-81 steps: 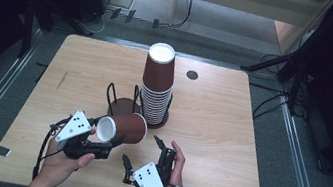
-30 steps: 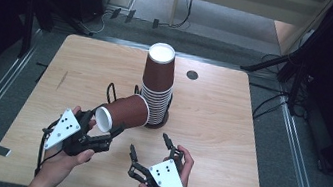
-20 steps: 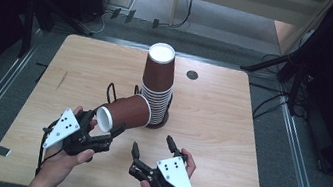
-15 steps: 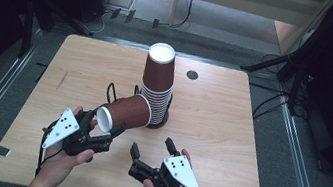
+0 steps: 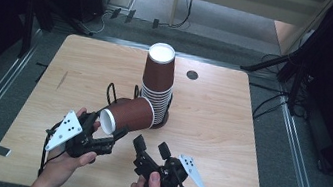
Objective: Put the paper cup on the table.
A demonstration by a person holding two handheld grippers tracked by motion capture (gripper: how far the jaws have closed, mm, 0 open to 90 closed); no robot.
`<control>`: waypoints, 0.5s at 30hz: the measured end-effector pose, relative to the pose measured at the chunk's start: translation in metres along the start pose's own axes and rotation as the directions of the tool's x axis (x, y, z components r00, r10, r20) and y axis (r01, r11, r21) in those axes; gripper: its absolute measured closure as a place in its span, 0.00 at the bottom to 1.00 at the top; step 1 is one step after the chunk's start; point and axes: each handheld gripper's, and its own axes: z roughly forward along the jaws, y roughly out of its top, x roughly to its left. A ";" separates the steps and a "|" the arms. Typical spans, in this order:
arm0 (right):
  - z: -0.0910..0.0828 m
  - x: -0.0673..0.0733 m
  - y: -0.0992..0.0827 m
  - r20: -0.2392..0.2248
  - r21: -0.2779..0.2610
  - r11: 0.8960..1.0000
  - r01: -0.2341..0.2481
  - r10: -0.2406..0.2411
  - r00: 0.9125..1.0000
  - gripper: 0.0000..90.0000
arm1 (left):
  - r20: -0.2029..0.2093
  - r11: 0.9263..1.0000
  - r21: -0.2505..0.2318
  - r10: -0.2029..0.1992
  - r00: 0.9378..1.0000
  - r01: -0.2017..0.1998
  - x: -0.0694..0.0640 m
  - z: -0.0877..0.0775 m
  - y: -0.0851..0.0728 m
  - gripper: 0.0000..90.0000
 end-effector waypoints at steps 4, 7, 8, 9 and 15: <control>0.001 0.003 0.001 0.005 -0.008 0.990 -0.138 0.138 0.990 0.03 | 0.011 1.000 0.002 0.003 1.000 -0.003 -0.002 0.001 -0.002 0.25; 0.004 0.002 0.002 0.009 -0.001 0.977 -0.215 0.215 0.977 0.03 | 0.016 1.000 0.004 0.011 1.000 -0.011 -0.003 0.002 -0.003 0.25; 0.006 0.001 0.003 0.007 0.007 0.968 -0.252 0.252 0.968 0.03 | 0.016 1.000 0.003 0.010 1.000 -0.010 -0.003 0.002 -0.003 0.25; 0.008 0.000 0.003 0.008 0.015 0.956 -0.292 0.292 0.956 0.03 | 0.017 1.000 0.003 0.008 1.000 -0.008 -0.004 0.003 -0.004 0.25; 0.015 -0.007 0.003 0.027 0.072 0.854 -0.515 0.514 0.857 0.03 | 0.033 1.000 0.007 0.010 0.999 -0.010 -0.006 0.005 -0.006 0.25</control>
